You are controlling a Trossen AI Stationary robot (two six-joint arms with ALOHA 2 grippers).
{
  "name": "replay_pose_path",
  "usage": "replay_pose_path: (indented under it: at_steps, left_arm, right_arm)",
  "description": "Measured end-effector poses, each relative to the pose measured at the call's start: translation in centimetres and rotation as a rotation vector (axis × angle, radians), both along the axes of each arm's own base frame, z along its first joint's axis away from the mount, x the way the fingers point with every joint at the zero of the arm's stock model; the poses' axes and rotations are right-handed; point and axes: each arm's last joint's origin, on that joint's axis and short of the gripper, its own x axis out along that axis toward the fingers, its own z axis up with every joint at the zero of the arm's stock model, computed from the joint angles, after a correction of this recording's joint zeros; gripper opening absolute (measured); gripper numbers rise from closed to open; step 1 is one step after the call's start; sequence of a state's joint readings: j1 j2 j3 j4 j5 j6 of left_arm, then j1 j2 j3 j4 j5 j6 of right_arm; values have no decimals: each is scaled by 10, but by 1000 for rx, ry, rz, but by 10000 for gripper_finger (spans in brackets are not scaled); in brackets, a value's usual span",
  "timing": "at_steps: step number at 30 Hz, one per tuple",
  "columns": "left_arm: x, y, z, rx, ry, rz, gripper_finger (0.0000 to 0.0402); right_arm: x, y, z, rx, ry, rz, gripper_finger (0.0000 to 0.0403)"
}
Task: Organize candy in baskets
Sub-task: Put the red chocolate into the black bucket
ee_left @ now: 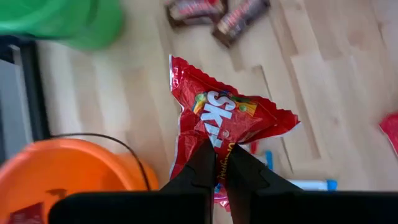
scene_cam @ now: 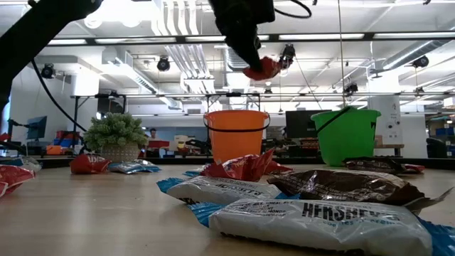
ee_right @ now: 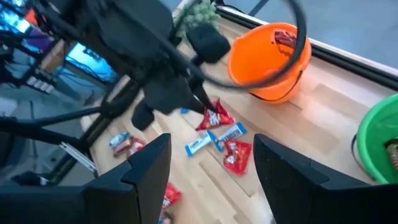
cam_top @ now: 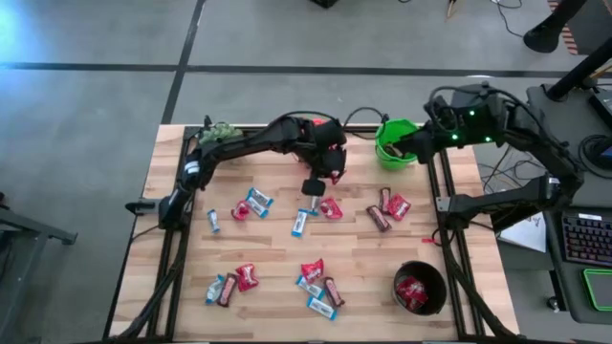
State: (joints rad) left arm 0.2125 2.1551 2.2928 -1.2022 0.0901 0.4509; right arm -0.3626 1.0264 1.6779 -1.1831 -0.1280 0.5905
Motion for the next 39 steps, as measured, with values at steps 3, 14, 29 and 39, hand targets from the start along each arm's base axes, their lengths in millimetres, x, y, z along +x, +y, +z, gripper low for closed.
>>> replay_pose_path:
  at_steps: [3, 14, 29, 39]
  left_arm:
    - [1, 2, 10, 9, -54, 14, 0]
    - [1, 2, 39, 33, -226, 35, 0]
    - [12, 9, 53, 144, -400, 110, 0]
    - [10, 9, 64, 163, -467, 105, 0]
  right_arm:
    - [7, -3, -6, -2, 31, 10, 215]
    - [41, -15, -32, 11, 140, 36, 215]
    - [58, -22, -33, 20, 81, 12, 215]
    - [67, -27, -39, 19, 119, -53, 215]
